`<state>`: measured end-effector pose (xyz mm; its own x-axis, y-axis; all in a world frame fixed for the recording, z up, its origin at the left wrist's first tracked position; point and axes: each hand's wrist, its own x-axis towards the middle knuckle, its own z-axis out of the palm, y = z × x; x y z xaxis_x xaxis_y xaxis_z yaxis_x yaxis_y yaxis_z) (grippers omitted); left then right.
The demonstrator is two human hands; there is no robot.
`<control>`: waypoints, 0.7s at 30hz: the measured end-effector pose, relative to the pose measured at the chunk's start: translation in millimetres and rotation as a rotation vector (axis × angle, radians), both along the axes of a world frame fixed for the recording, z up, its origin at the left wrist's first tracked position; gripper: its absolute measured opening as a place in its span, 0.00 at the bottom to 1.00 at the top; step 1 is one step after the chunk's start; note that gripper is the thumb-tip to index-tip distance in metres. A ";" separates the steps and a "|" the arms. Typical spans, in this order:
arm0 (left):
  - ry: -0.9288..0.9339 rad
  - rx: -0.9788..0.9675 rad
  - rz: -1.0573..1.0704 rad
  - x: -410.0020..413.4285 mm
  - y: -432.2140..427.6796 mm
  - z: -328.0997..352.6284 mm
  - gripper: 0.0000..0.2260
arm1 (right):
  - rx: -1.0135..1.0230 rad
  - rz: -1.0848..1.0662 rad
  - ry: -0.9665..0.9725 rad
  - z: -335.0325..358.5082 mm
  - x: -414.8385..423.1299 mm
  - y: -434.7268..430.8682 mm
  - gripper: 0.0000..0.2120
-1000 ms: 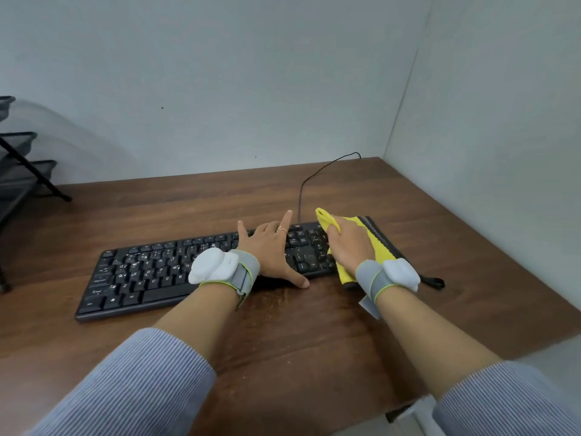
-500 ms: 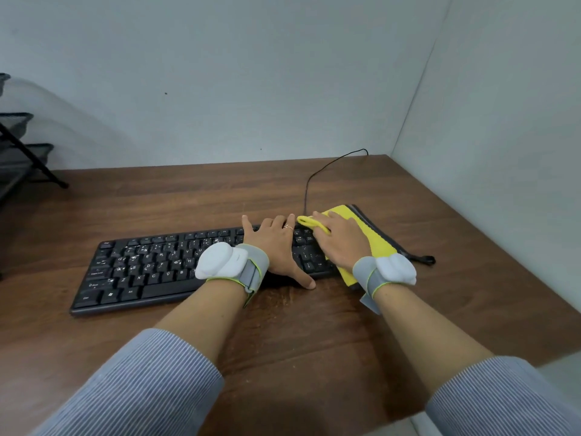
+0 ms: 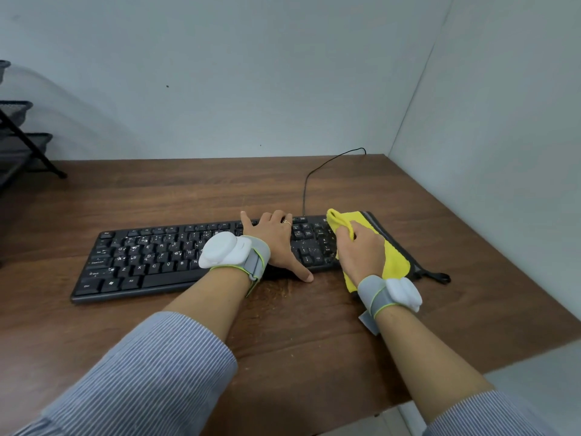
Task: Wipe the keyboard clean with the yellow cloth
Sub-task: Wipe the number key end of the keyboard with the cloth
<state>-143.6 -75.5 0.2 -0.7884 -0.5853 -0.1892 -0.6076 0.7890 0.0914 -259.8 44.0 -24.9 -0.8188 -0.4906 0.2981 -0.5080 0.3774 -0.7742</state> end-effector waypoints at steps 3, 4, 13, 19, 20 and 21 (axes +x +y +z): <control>0.005 0.013 0.003 0.0 0.0 0.0 0.62 | 0.200 0.096 0.147 2.5 6.5 -1.7 0.12; 0.002 0.016 0.002 -0.6 -0.5 0.2 0.62 | 0.303 0.139 0.198 3.8 5.0 -4.0 0.15; -0.002 0.031 0.016 -2.4 -0.2 0.8 0.62 | 0.374 0.235 0.318 1.2 11.3 -11.9 0.19; 0.006 0.052 0.018 -0.6 0.6 2.4 0.61 | 0.548 0.314 0.332 6.7 7.6 -27.6 0.21; 0.007 0.055 0.017 -0.5 0.3 2.1 0.62 | 0.527 0.330 0.354 6.0 7.8 -24.1 0.21; 0.008 0.057 0.018 0.1 0.3 1.4 0.62 | 0.495 0.349 0.368 4.3 7.7 -18.9 0.21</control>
<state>-143.5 -75.2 1.6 -0.7797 -0.5878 -0.2158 -0.6205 0.7714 0.1407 -252.1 25.1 -20.6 -0.4779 -0.8554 0.1997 -0.8593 0.4080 -0.3084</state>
